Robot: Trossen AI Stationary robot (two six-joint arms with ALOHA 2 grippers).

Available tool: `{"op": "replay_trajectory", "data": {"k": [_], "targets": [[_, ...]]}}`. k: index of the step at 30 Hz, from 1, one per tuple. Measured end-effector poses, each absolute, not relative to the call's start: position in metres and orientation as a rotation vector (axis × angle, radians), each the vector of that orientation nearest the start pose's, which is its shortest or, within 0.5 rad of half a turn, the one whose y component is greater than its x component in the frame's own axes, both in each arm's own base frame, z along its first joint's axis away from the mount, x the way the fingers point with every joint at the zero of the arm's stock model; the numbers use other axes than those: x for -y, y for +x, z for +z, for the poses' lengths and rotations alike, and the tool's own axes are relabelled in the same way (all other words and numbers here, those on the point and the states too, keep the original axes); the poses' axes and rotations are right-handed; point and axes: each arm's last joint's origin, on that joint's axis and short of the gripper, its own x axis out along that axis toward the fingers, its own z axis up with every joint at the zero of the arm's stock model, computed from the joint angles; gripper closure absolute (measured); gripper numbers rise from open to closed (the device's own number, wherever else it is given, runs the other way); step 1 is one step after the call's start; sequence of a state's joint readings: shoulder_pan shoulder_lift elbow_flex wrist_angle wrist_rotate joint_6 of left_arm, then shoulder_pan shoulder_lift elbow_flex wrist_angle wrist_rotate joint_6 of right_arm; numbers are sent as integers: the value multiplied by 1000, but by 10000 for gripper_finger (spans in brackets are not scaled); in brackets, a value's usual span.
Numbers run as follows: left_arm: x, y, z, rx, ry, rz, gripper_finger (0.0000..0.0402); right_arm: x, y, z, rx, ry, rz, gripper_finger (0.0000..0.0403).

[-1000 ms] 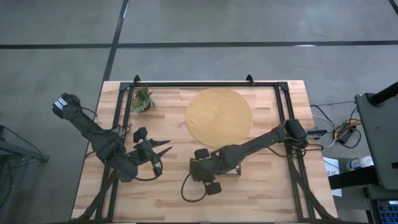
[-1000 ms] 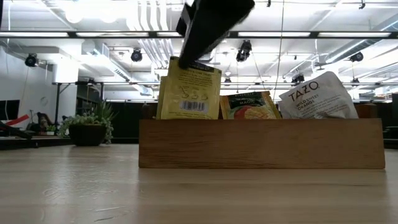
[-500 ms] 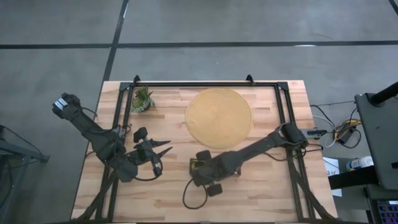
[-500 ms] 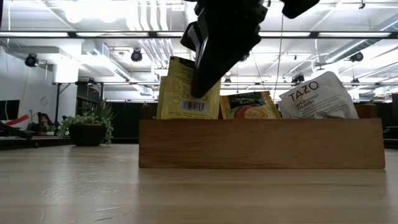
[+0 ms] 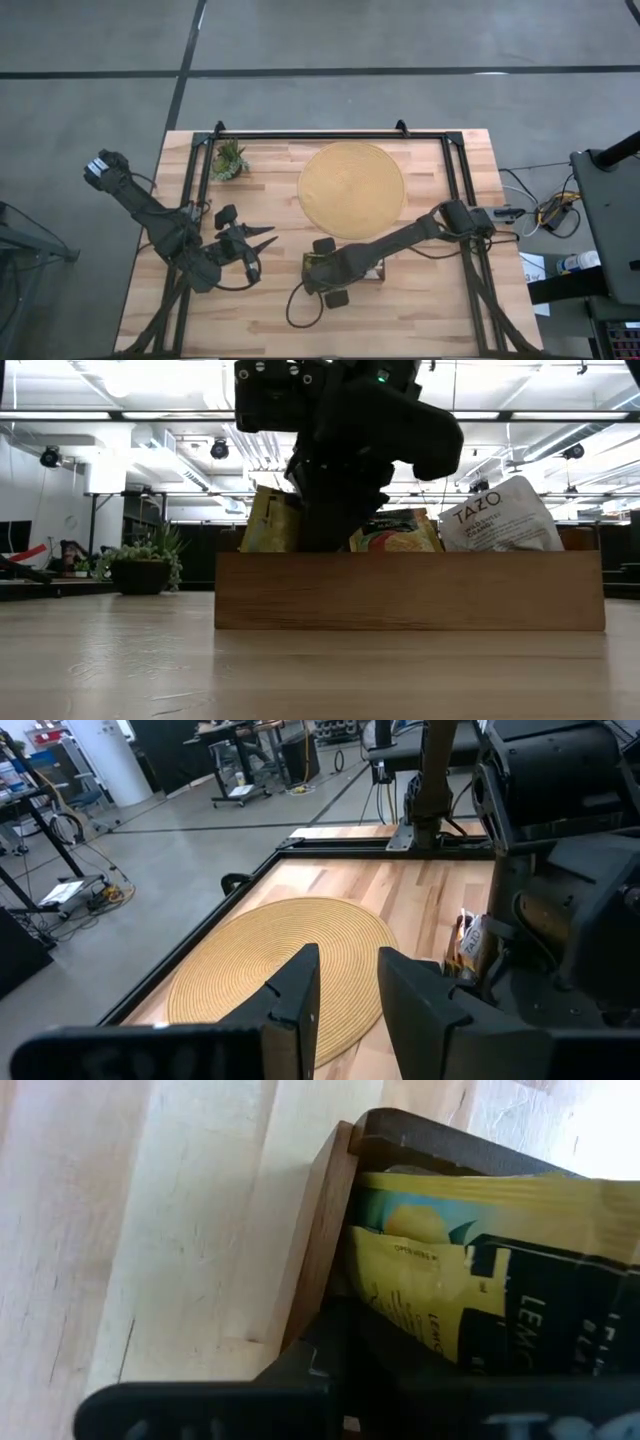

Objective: Pick & Place Tea
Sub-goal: Put the yellow tea bag into the left section of the wooden organizer, then adjust the yellow tea bags in the left section of the wooden organizer

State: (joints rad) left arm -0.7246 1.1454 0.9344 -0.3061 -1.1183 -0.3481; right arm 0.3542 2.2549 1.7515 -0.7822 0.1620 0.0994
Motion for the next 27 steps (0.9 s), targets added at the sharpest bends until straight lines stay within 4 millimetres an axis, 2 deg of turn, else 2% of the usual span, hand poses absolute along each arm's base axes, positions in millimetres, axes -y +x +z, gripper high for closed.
{"op": "replay_trajectory", "data": {"k": [6,11,13,21,27], "targets": [[135,192,312,-242,74,430,303,-153,424,172,-1232,-228,120,395],[135,192,310,-244,76,431,303,-153,416,209,-1152,-204,135,395],[135,192,310,-245,77,431,303,-152,414,219,-1130,-199,137,395],[135,192,310,-244,77,431,303,-148,408,240,-1071,-227,84,395],[135,192,310,-245,77,431,303,-145,409,242,-1039,-265,7,395]]}}
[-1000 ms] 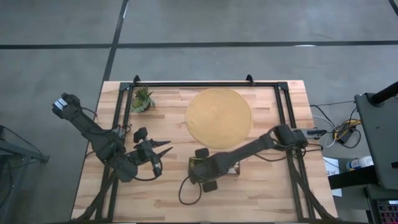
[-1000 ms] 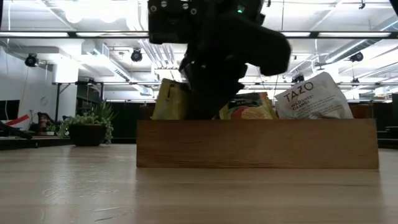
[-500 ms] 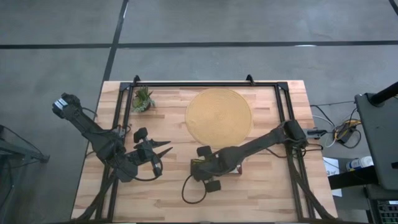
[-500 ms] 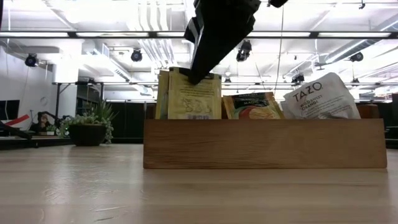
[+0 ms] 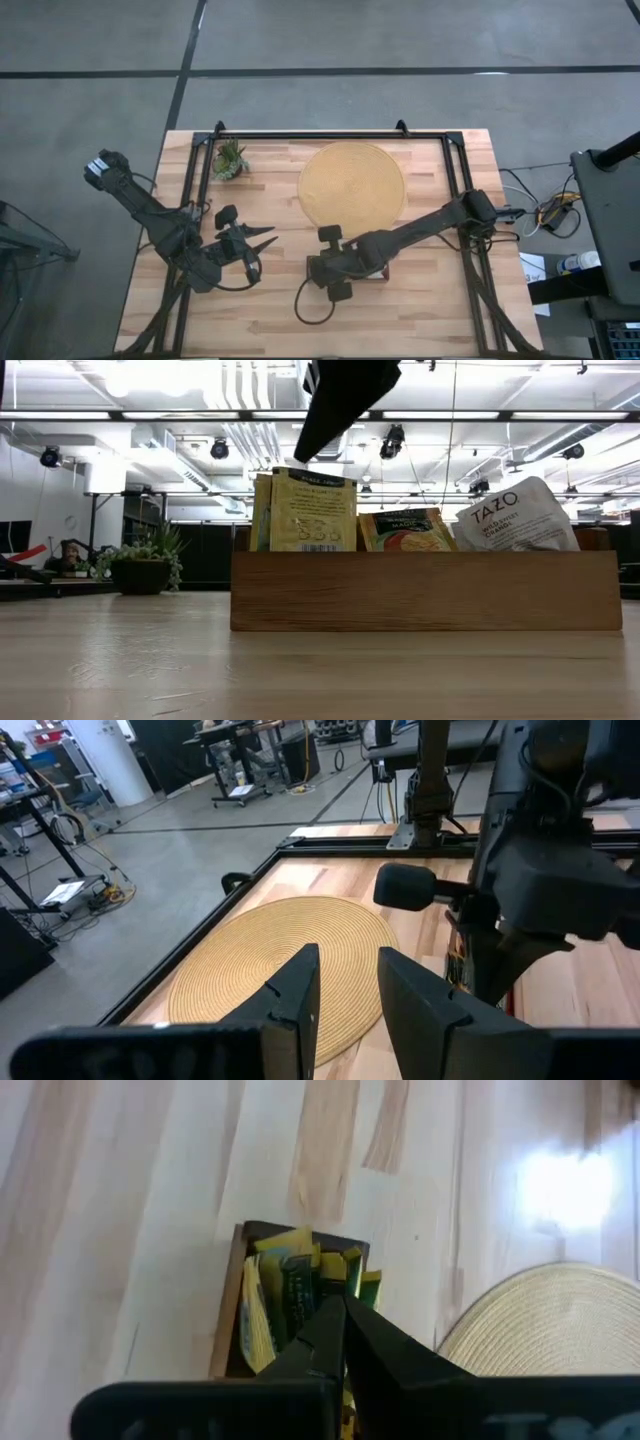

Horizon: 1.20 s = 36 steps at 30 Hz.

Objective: Pick & Place Tea
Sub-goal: Adjust the yellow tea bags in the left section of the wooden organizer

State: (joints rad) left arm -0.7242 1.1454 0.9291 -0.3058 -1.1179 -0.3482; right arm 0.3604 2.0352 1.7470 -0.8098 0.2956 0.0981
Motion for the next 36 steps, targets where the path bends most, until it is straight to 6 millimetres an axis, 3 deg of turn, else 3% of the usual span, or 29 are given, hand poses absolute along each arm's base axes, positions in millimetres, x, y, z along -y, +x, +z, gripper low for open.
{"op": "replay_trajectory", "data": {"k": [12,20,25,32,36], "targets": [[135,192,310,-244,77,431,303,-147,415,218,-1110,-243,50,395],[135,192,310,-244,77,431,303,-142,407,247,-1026,-274,-25,395],[135,192,310,-245,77,430,303,-140,407,248,-1012,-282,-84,395],[135,192,310,-245,77,430,303,-142,406,218,-1109,-249,-14,395],[135,192,310,-244,76,430,303,-141,405,220,-1102,-258,-36,395]]}}
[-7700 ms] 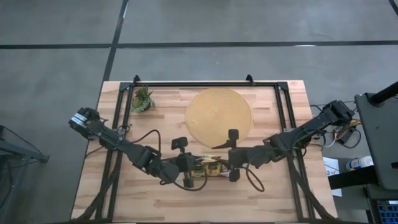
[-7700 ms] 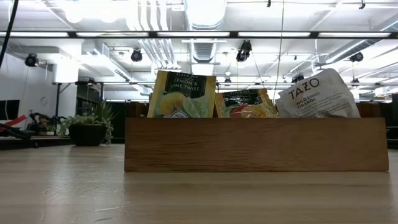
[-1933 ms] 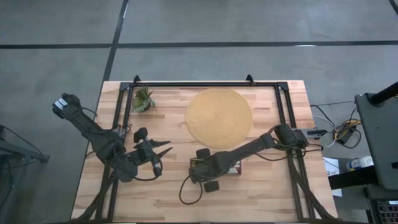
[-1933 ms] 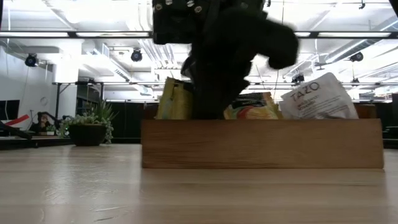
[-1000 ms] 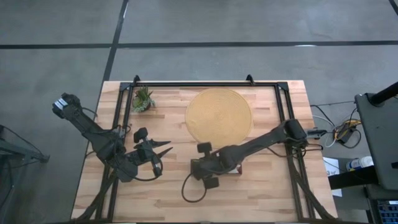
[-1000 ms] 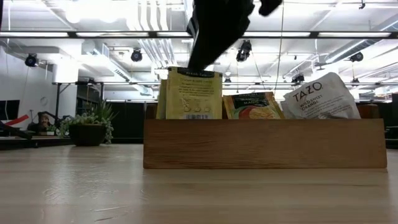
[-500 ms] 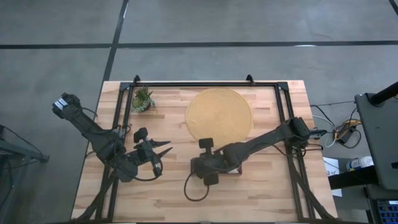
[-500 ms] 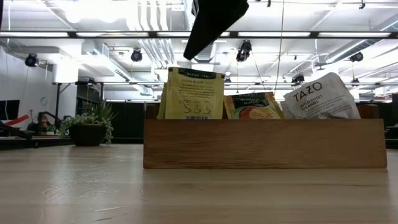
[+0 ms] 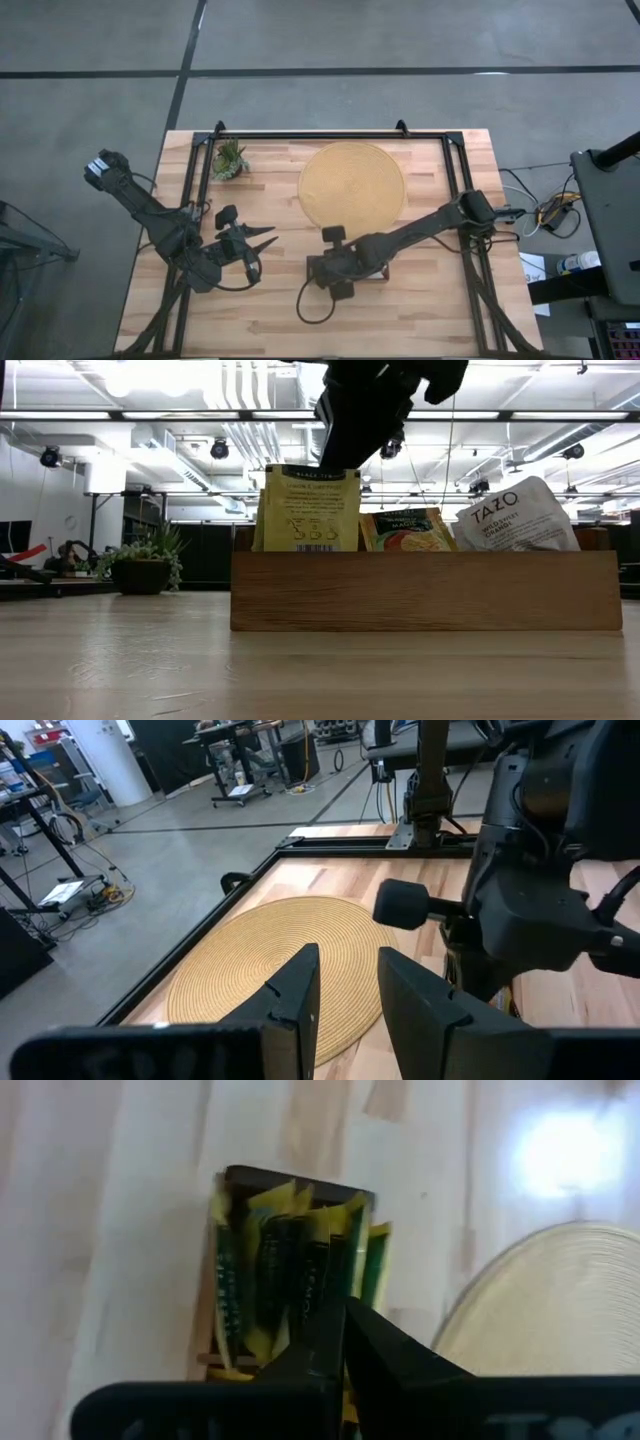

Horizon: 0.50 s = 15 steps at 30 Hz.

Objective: Pick & Place Tea
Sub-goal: Adjust the yellow tea bags in the left section of the wooden organizer

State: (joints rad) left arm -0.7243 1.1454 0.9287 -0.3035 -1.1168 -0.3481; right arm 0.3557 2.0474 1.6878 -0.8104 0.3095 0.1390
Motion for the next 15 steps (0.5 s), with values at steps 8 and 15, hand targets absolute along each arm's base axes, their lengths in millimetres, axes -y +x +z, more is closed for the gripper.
{"op": "replay_trajectory", "data": {"k": [8,15], "targets": [[135,192,310,-244,75,429,303,-140,400,245,-1032,-257,-55,395],[135,192,310,-244,75,429,303,-150,391,259,-1016,-185,69,395]]}}
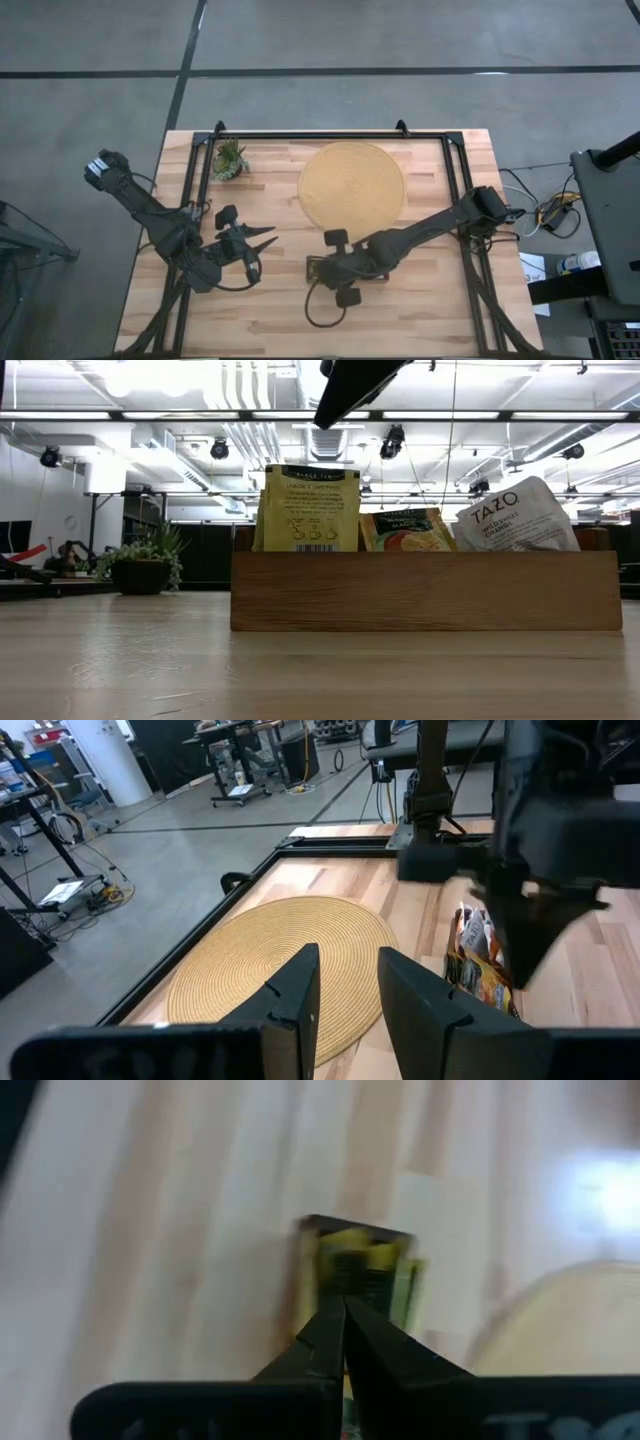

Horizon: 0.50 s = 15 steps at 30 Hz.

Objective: Pick & Place Tea
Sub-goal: Adjust the yellow tea bags in the left section of the wooden organizer

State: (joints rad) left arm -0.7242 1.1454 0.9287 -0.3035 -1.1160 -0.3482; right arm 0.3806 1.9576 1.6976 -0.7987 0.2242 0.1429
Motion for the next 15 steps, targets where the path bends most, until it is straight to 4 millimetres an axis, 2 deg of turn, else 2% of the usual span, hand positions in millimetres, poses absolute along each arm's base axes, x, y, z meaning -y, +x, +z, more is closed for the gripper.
{"op": "replay_trajectory", "data": {"k": [2,9,12,15], "targets": [[135,192,310,-244,75,429,303,-151,393,254,-1022,-166,103,395],[135,192,310,-244,73,429,303,-151,399,217,-1111,-185,94,395],[135,192,310,-244,74,429,303,-151,399,213,-1122,-188,90,395],[135,192,310,-244,73,429,303,-150,398,222,-1100,-184,92,395]]}}
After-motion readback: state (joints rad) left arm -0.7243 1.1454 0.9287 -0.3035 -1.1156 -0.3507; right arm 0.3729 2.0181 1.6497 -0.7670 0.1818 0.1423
